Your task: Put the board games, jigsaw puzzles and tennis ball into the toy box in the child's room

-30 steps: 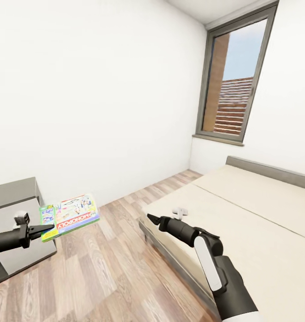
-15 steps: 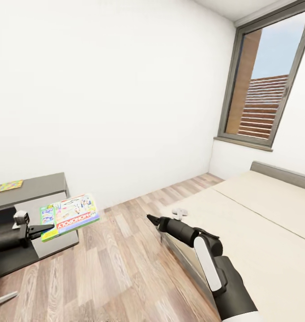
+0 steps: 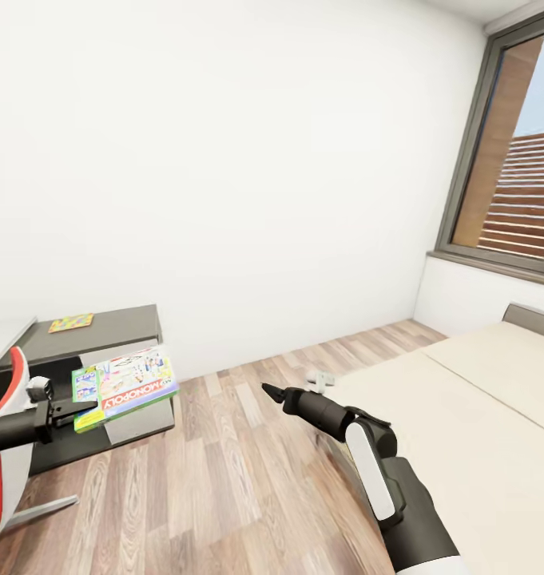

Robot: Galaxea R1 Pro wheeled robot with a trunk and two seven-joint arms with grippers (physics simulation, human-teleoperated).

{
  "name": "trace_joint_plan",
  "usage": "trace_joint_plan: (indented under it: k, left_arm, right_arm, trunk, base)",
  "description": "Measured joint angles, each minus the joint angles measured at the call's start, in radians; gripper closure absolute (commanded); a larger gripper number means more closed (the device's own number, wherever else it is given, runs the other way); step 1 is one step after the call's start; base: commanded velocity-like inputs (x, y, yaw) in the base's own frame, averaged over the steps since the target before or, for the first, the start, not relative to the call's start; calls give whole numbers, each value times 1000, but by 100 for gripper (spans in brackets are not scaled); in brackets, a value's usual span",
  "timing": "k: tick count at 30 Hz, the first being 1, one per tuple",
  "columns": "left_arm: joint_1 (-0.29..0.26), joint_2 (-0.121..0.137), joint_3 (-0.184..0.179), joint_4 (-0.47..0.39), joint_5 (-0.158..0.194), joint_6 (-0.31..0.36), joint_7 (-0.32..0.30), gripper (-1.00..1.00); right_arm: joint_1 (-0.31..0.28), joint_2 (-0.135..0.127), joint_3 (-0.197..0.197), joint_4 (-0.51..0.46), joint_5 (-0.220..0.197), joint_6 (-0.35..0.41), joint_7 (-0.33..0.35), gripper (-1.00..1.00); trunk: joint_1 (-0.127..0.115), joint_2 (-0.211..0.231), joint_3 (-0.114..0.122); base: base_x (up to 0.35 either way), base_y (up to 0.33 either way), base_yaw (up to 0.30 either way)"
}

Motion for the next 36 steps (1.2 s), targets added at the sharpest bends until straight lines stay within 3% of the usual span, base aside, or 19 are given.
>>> trace_joint_plan:
  k: [5,18,25,36]
  left_arm:
    - [0,0,-1,0,0,-2,0,100]
    - [0,-1,-2,0,2,-5,1,100]
    - [0,-5,-3,0,2,-5,4,100]
    - [0,-7,-5,-1,-1,-6,1,100]
  right_arm:
    - [0,-1,0,0,0,0,0,-100]
    - [0,-3,5,0,0,-58,1,-100]
    - [0,-6,46,-1,1,-58,1,-100]
    - [0,-11,53,-1,1,-59,1,-100]
  trunk:
    - [-19,35,16]
    - [-69,126,58]
    - [-96,175,85]
    - [-138,252,126]
  base:
    - [231,0,282]
    - [18,-2,110]
    - [33,-57,263]
    - [10,-10,273]
